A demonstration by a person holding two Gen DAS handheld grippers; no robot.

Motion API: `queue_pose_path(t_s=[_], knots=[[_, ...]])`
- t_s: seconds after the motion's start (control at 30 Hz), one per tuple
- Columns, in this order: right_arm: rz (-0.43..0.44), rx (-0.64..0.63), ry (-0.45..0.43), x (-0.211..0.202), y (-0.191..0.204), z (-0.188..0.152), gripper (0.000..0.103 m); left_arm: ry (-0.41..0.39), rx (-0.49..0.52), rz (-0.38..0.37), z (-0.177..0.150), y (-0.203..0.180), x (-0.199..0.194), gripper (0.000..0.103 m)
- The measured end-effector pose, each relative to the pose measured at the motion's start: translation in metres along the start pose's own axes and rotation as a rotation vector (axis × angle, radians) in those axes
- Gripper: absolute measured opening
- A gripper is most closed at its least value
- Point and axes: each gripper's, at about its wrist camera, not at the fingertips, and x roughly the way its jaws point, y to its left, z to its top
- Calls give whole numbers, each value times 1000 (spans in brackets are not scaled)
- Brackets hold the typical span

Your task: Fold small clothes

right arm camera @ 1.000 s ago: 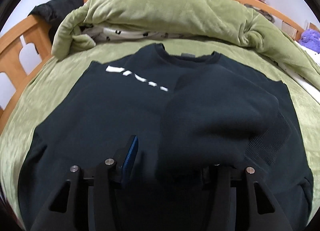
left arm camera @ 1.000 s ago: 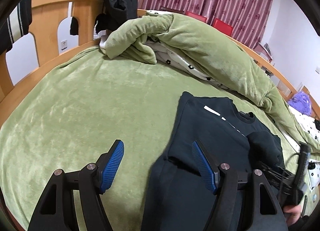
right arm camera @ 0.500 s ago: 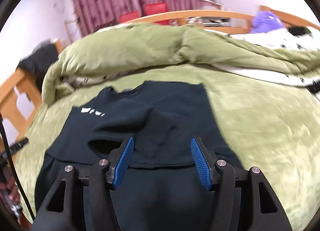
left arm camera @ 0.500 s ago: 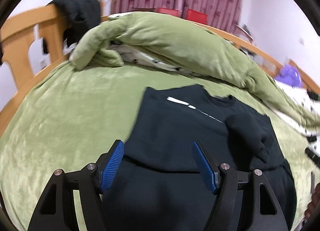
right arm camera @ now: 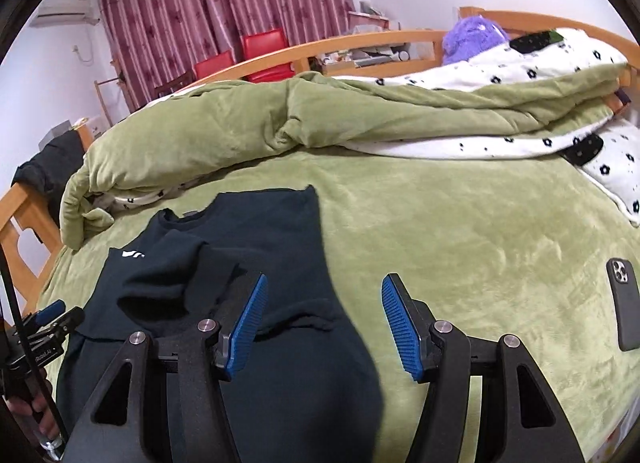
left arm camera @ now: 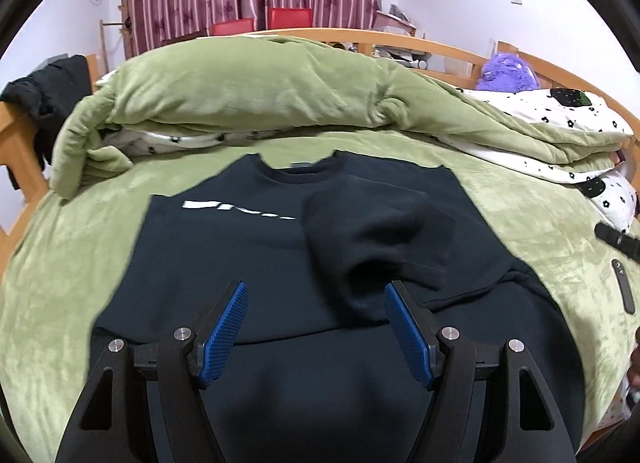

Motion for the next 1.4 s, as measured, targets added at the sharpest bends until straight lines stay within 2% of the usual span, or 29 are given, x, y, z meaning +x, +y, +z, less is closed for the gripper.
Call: queue_pose_path(t_s=[0.43, 0.63, 0.73, 0.83, 0.9, 0.97, 1.07, 1.13, 1.2, 1.27, 1.33, 1.4], knots=[[-163, -93, 28, 29, -61, -33, 60, 40, 71, -49, -6, -86, 65, 69], [-143, -51, 18, 27, -75, -31, 60, 79, 92, -77, -10, -113, 97, 67], [-137, -29, 21, 29, -78, -29, 60, 103, 113, -46, -10, -123, 115, 65], [-133, -2, 30, 31, -81, -26, 60, 95, 93, -44, -9, -122, 120, 65], [-128, 15, 28, 30, -80, -23, 60, 77, 64, -41, -7, -116, 119, 61], [-122, 24, 22, 28, -77, -21, 60, 88, 38, -48, -7, -111, 121, 47], [-108, 33, 10, 24, -69, -16, 60, 102, 16, -62, -4, -101, 125, 39], [-96, 30, 0, 20, -62, -13, 60, 116, 8, -86, -6, -97, 126, 39], [-89, 21, -10, 16, -54, -11, 60, 133, 37, -77, -9, -101, 127, 42], [-80, 18, -16, 13, -48, -9, 60, 154, 81, -60, -14, -109, 130, 51], [-69, 14, -22, 10, -41, -6, 60, 147, 121, -28, -18, -116, 131, 51], [-65, 12, -27, 7, -36, -4, 60, 138, 128, -19, -19, -118, 131, 47]])
